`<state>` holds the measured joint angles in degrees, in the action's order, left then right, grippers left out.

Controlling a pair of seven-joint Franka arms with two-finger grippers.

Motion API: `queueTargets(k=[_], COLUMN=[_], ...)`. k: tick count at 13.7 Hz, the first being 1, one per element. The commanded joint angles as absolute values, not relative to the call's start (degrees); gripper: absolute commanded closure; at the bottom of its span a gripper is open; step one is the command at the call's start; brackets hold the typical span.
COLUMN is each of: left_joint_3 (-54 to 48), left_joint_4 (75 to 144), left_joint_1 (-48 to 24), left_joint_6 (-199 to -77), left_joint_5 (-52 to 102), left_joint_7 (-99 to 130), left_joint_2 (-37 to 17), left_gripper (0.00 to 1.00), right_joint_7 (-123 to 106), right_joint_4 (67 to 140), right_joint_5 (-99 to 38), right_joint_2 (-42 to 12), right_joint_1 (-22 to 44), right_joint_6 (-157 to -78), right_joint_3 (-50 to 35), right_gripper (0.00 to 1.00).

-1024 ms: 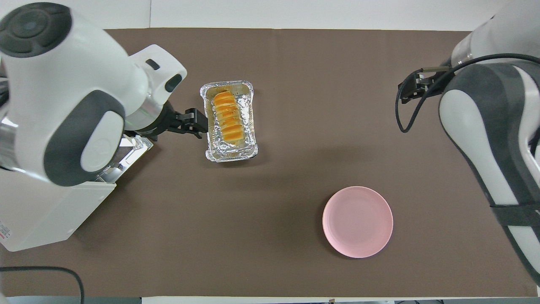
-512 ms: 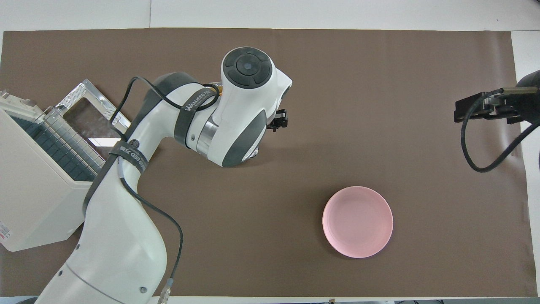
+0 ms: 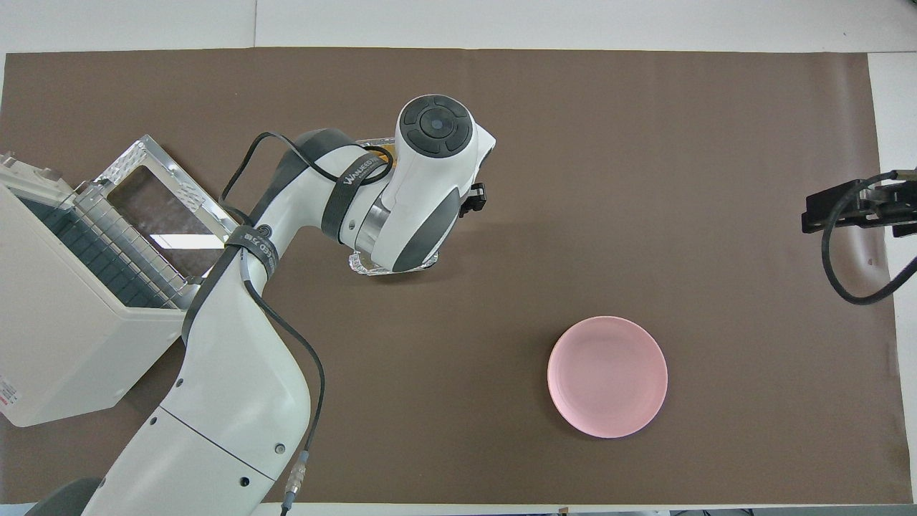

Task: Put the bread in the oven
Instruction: 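Lift the foil tray with the left gripper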

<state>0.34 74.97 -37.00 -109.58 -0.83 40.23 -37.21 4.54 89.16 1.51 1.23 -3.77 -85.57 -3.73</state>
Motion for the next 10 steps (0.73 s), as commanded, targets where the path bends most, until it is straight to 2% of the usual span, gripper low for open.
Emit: queueTargets(k=[1,4,8,9,10], left_joint_3=[0.6,0.5,0.5,0.5,0.6], left_joint_4=[73.9,73.9,73.9,73.9,73.9], left_joint_1=[-37.9,-37.6,-36.8,-36.8,-36.7], left_joint_6=[-111.2,-111.1,-111.3,-111.3,-112.0], left_joint_5=[-2.1,-2.0,-1.9,-1.9,-1.9], left_joint_7=[42.2,42.1,42.1,42.1,42.1], left_joint_2=[-40.0,-40.0,-40.1,-40.1,-40.2], left_gripper=[0.25,0.4,0.42,0.47,0.47], right_joint_7=[3.1,3.1,3.3,3.3,3.3], right_joint_4=[91.2,92.1,92.9,92.9,92.9], right_joint_5=[1.8,1.8,1.2,0.9,-0.3], right_joint_2=[1.9,2.1,2.5,2.5,2.5], right_joint_1=[-5.2,-6.0,-6.2,-6.2,-6.2], right_joint_6=[-86.6,-88.4,-87.9,-87.7,-87.7], right_joint_3=[-4.5,-4.5,-4.6,-4.6,-4.5], right_gripper=[0.0,0.0,0.0,0.0,0.0])
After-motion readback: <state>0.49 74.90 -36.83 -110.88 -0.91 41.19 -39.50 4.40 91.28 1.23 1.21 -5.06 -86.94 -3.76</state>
